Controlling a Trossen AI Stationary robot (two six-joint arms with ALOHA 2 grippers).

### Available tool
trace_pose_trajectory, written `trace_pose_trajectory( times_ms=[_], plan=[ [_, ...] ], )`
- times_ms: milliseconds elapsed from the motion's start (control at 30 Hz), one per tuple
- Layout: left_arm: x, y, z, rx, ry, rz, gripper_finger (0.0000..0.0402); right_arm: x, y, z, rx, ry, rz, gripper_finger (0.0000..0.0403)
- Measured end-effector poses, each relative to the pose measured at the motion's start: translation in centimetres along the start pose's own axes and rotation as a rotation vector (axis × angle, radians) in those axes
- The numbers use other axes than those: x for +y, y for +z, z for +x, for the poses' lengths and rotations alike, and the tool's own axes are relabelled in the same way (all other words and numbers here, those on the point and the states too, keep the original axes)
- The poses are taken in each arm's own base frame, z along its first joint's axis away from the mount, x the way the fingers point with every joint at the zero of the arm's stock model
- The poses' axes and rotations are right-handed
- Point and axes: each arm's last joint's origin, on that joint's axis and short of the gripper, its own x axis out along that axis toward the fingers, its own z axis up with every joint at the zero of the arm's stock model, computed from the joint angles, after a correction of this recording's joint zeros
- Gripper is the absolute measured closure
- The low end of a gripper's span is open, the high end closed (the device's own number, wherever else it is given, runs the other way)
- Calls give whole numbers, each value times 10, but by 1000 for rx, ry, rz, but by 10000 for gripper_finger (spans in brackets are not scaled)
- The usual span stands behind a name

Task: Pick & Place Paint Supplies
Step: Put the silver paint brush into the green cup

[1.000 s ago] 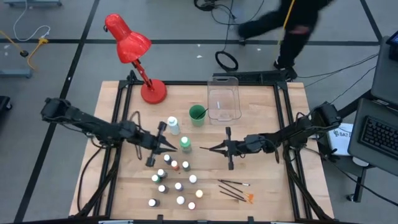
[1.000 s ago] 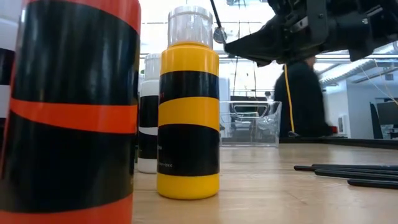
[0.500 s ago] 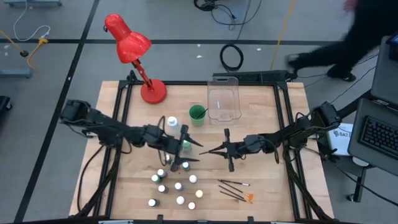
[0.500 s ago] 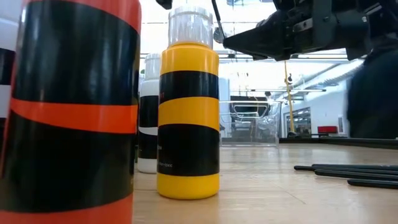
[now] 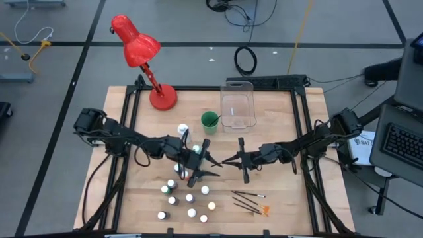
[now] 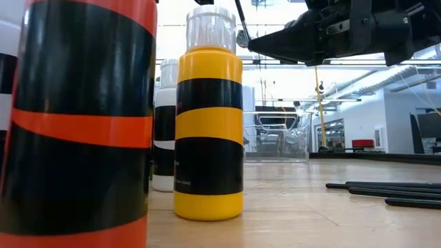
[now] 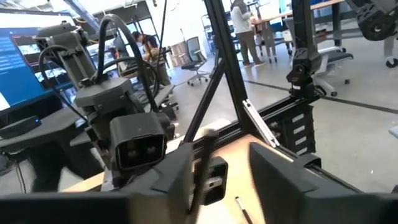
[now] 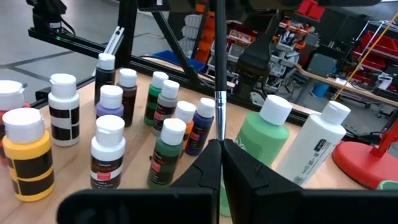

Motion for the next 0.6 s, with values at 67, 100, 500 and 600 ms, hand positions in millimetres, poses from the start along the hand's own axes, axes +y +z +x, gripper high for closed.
trace_pose_trajectory(
  times_ms=[67, 100, 500, 600],
  plan=[
    [0, 0, 0, 0, 0, -3, 313, 0, 0, 0, 0, 0, 0, 403],
    [0, 0, 0, 4, -2, -3, 340, 0, 0, 0, 0, 1, 0, 403],
    [9, 11, -19, 150, 58, 22, 398, 5, -6, -1, 73, 23, 65, 396],
    [27, 33, -39, 131, 135, 34, 398, 16, -17, -4, 192, 72, 105, 384]
  ],
)
